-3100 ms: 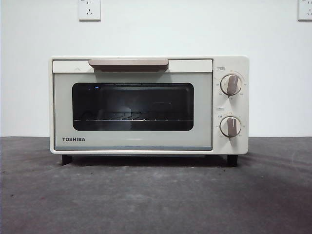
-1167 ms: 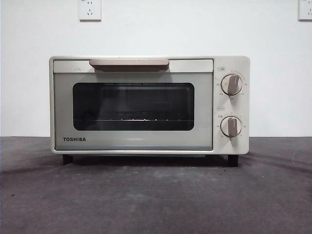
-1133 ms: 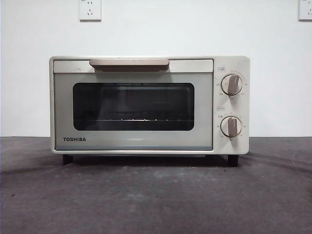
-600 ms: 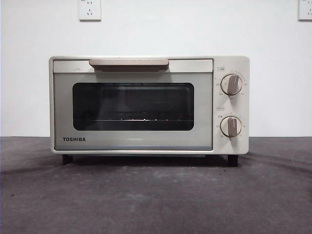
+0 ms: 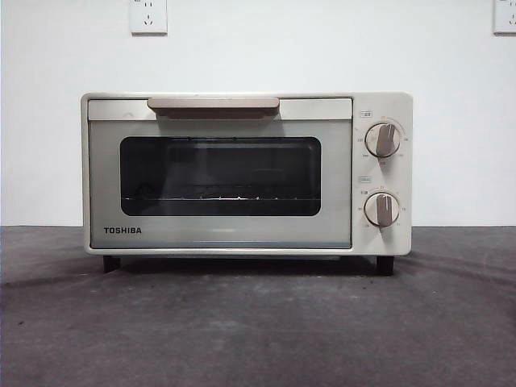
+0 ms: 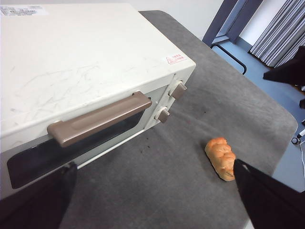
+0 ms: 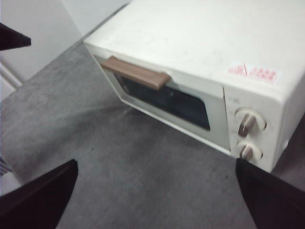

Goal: The left arm flap open the oven, the right arm pick bread and place it into oven, the left arm flap close the oven

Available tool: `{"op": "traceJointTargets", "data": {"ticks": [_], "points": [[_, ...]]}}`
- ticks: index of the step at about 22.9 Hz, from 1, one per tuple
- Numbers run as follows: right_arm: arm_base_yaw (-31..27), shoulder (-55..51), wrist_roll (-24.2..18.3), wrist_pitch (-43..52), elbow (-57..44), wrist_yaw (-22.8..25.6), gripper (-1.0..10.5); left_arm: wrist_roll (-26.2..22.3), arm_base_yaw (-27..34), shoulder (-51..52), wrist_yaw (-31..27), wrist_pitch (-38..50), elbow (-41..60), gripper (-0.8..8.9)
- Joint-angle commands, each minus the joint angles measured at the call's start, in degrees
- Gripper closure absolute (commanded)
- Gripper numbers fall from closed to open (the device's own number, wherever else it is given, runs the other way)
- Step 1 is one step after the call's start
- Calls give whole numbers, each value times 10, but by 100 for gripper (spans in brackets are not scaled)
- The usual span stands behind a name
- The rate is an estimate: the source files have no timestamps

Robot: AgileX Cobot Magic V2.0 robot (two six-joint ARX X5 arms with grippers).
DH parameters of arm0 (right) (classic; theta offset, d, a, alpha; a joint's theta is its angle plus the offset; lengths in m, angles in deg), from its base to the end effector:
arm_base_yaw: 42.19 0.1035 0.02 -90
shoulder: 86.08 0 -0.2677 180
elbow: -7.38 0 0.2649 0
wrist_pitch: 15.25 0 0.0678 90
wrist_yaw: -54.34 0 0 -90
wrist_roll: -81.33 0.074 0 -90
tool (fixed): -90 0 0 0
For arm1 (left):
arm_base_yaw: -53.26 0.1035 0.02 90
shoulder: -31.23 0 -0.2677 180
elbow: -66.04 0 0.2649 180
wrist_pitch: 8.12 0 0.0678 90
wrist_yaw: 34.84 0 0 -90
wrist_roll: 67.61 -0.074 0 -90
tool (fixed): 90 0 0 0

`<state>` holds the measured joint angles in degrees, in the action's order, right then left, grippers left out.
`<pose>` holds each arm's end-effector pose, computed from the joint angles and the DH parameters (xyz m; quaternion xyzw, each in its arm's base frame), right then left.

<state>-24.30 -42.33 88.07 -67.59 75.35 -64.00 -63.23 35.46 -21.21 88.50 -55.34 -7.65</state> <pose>0.1657 0.0904 0.3346 0.0745 0.2639 0.3659 0.8893 0.1973 -0.1060 0.3550 -0.0639 0.2385 -0.4118 0.8772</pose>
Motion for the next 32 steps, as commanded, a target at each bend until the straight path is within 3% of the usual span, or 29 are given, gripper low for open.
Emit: {"op": "traceJointTargets", "data": {"ticks": [1, 8, 14, 21, 32], "points": [[2, 3, 14, -30, 11, 16, 388, -2, -3, -3, 3, 5, -12, 282], [2, 14, 54, -166, 11, 128, 388, 7, -3, -3, 3, 5, -12, 282], [1, 59, 119, -241, -1, 169, 388, 6, -3, -3, 3, 7, -12, 282], [0, 87, 180, -165, -104, 240, 389, 7, -3, -3, 3, 6, -12, 282], [-5, 185, 189, -51, -170, 273, 390, 12, -7, -3, 3, 6, -12, 282]]}}
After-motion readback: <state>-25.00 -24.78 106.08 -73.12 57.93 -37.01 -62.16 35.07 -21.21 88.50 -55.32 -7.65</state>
